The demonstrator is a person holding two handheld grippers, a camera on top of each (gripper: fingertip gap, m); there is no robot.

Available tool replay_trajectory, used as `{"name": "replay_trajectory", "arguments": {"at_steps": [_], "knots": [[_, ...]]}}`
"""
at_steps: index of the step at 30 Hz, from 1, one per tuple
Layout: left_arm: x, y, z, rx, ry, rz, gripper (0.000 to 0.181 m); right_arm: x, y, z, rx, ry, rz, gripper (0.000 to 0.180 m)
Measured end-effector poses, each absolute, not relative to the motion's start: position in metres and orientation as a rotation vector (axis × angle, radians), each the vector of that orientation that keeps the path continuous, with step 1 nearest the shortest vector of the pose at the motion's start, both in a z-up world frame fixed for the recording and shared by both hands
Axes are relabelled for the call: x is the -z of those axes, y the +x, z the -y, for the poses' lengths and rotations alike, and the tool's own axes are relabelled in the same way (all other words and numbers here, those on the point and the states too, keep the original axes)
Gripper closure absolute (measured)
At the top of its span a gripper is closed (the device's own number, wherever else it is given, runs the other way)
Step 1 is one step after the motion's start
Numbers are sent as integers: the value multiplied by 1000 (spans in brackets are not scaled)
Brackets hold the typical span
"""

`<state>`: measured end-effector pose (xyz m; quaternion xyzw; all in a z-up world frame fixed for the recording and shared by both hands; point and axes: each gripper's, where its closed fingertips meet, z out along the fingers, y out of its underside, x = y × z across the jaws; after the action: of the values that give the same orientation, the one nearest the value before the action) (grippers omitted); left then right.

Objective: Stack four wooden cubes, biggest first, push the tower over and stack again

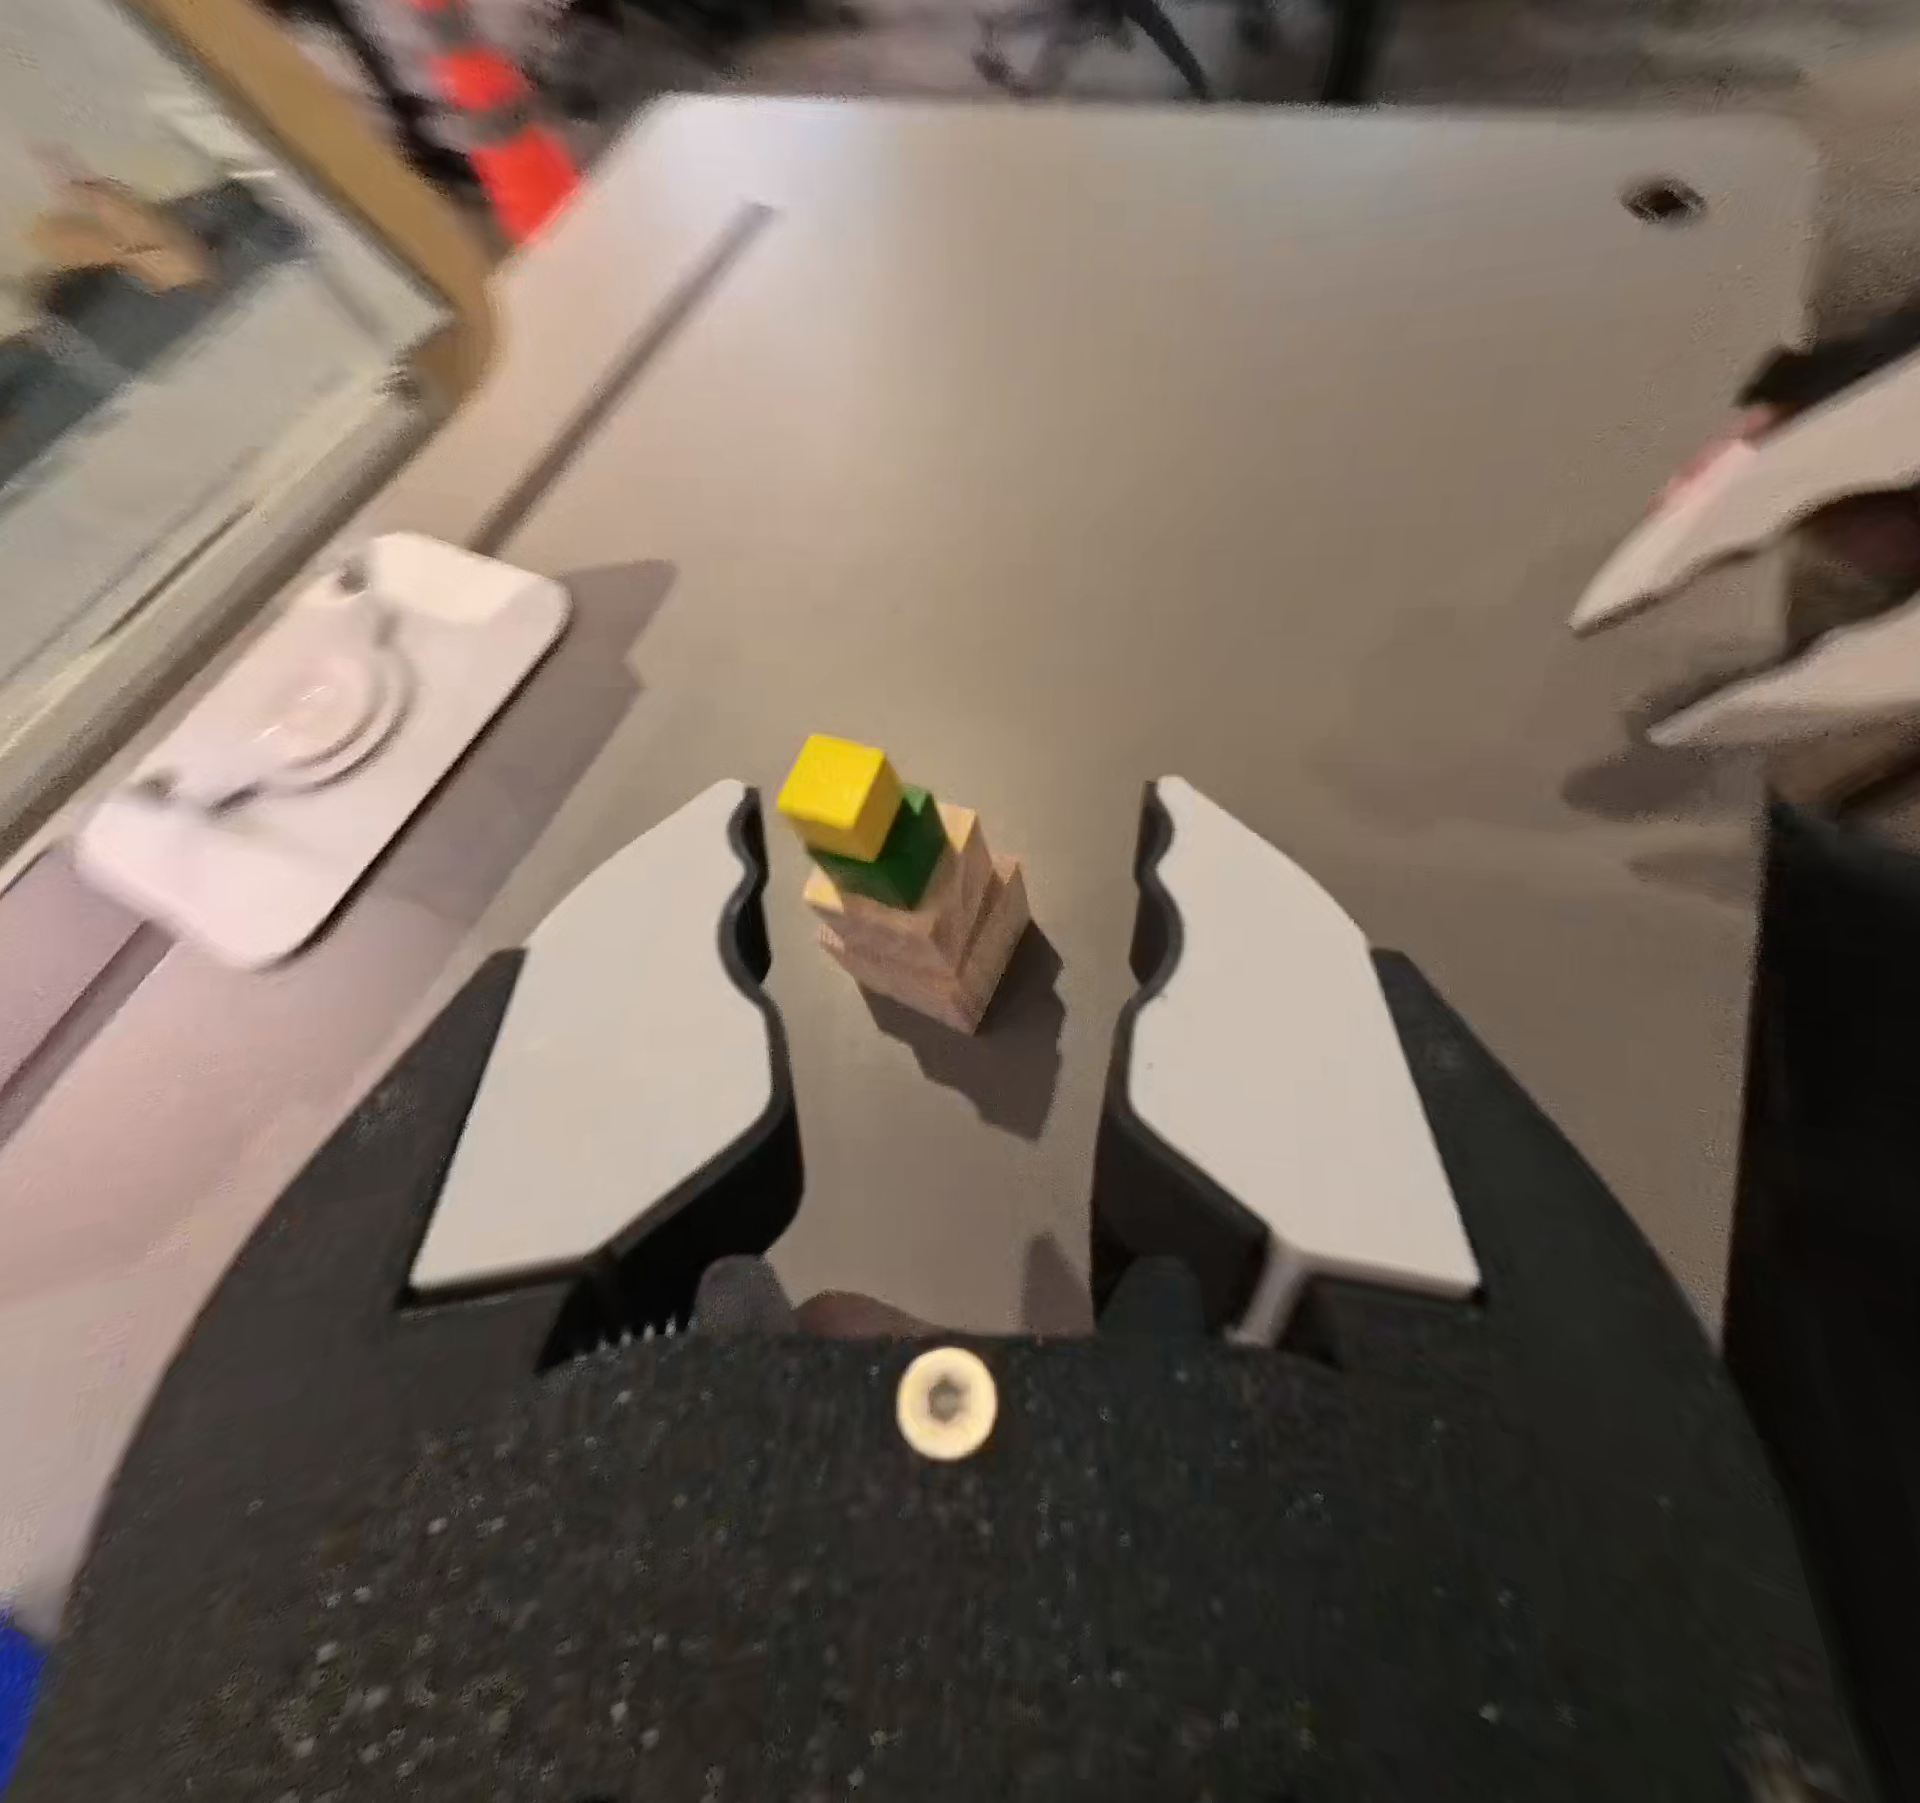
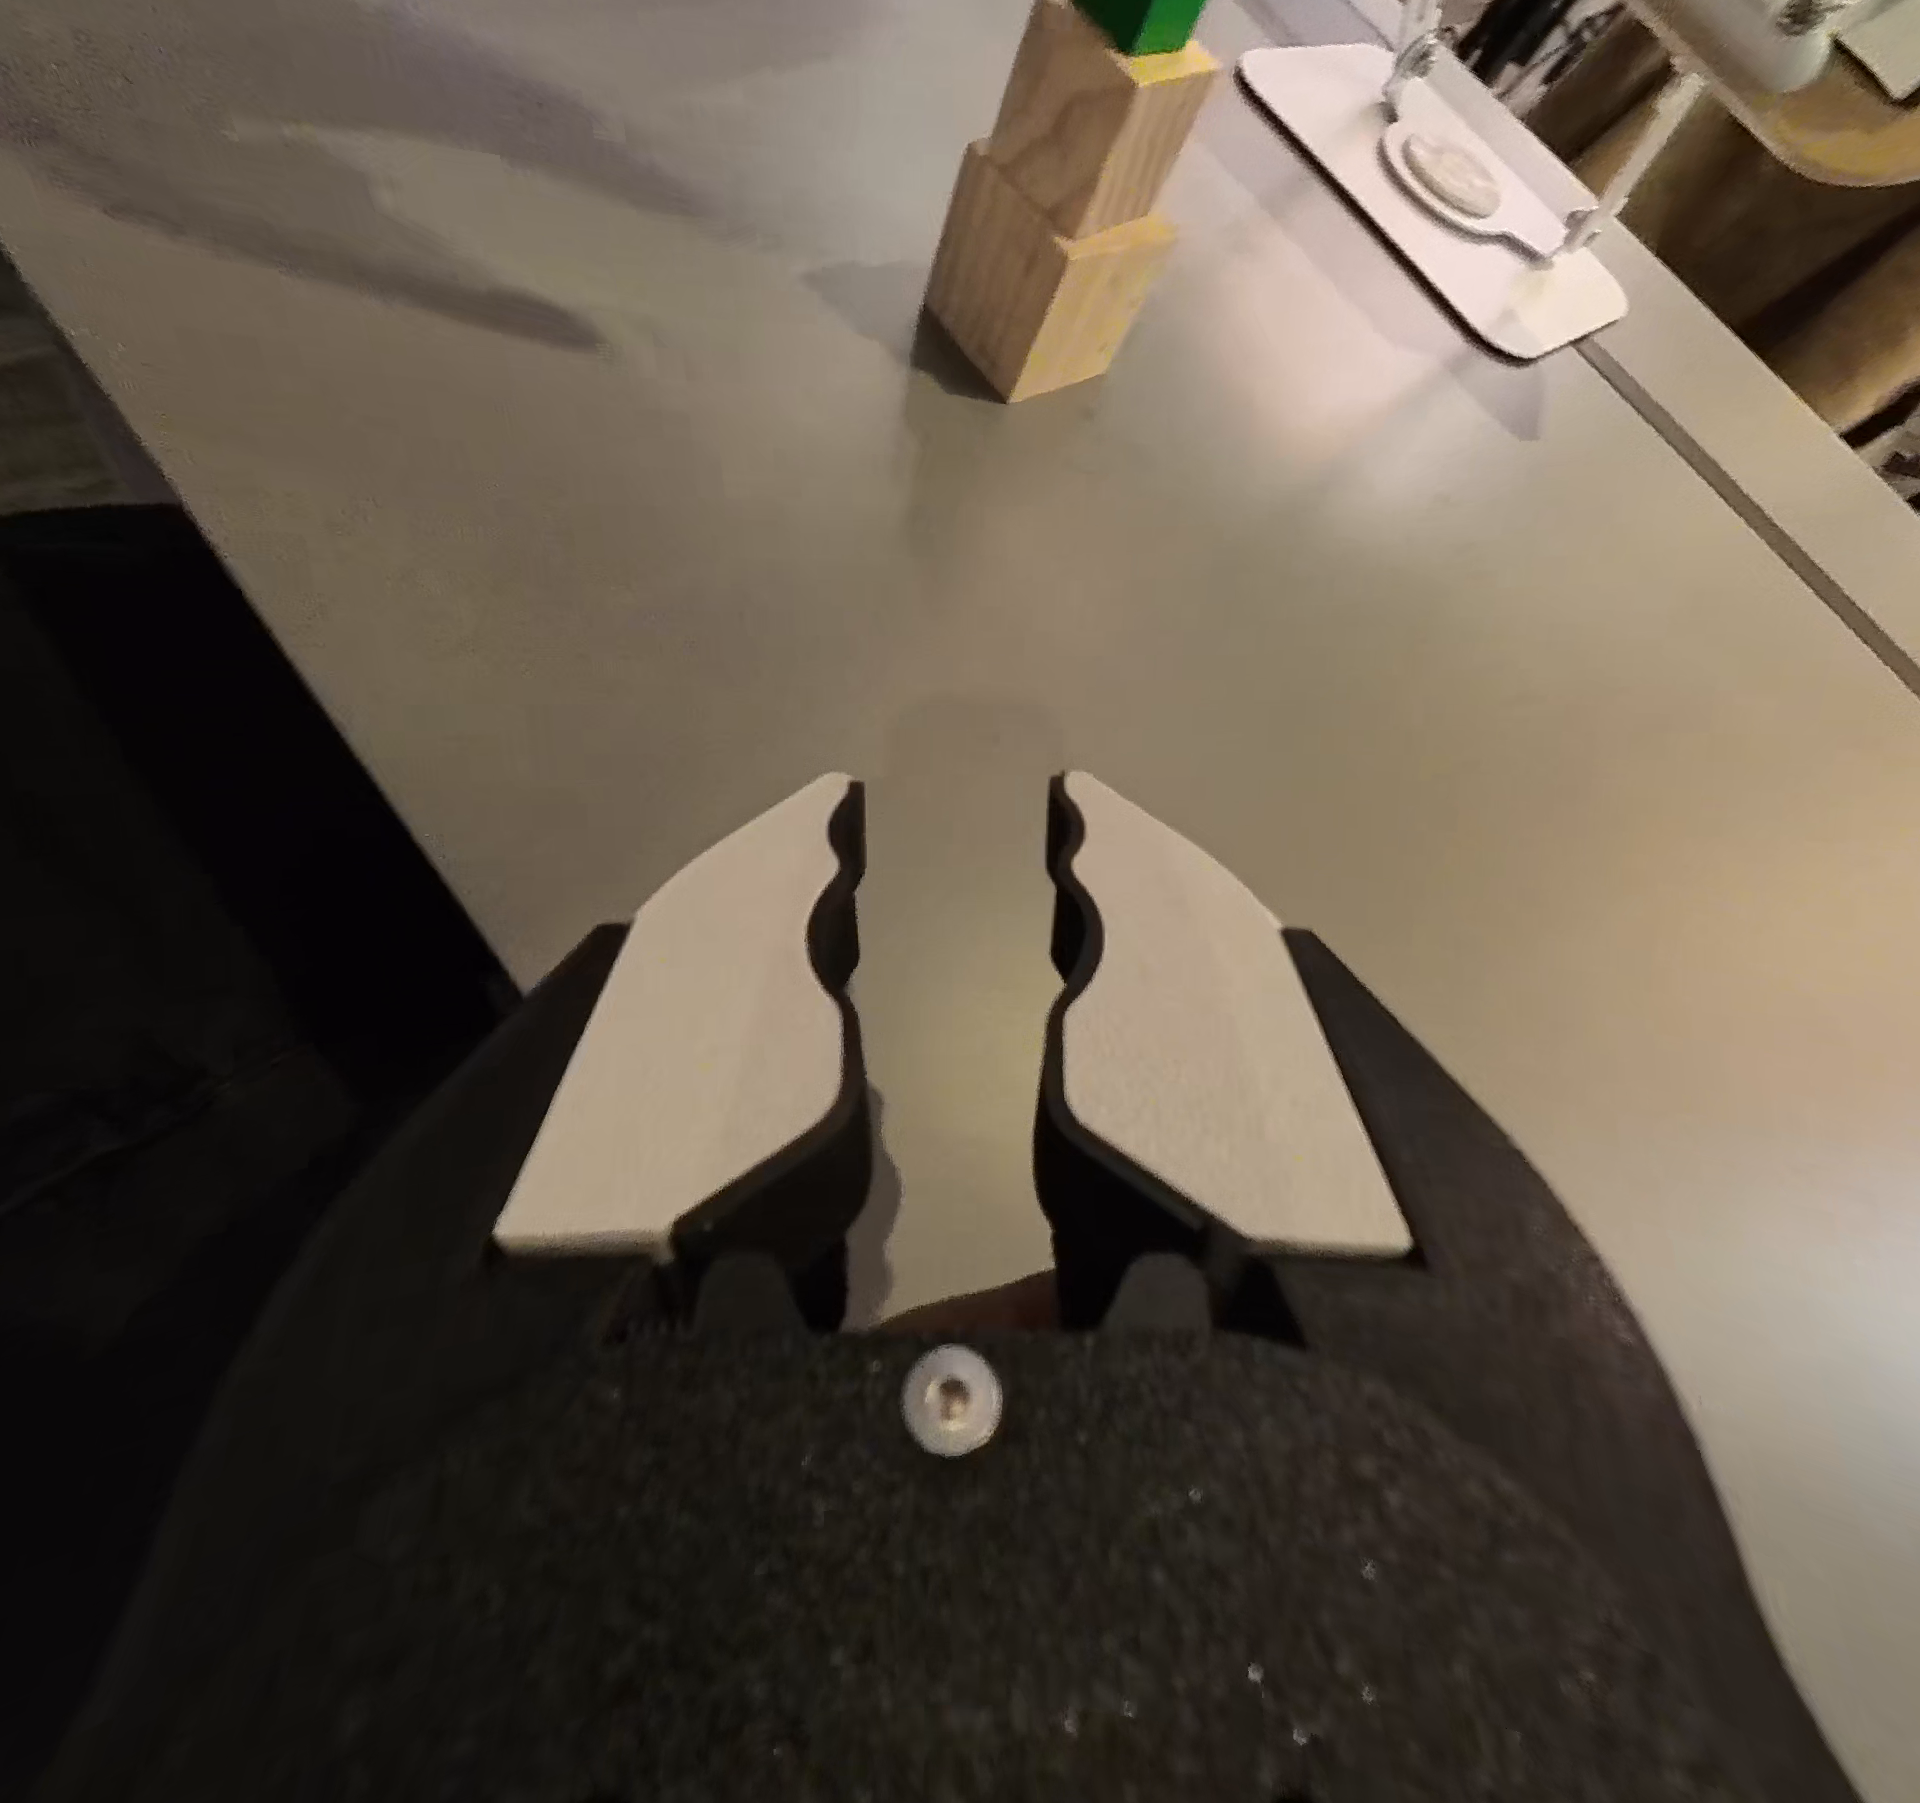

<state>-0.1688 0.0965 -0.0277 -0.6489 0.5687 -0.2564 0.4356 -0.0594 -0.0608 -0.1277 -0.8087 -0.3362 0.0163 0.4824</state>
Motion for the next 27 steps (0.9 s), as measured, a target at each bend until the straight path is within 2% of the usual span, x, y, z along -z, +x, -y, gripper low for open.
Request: {"name": "replay_trajectory", "arguments": {"at_steps": [2,8,14,27], "knots": [[38,-192,-89,529,-1661,-1167,109,126,-55,55,-38,-1980,748,146],[103,-252,-41,342,-1789,-695,118,133,-64,41,-163,-2021,563,145],[124,-244,-13,401,-1846,-748,127,147,-79,32,-47,-2009,615,145],[129,-232,-4,419,-1838,-803,129,147,-76,38,30,-2008,658,147]]}}
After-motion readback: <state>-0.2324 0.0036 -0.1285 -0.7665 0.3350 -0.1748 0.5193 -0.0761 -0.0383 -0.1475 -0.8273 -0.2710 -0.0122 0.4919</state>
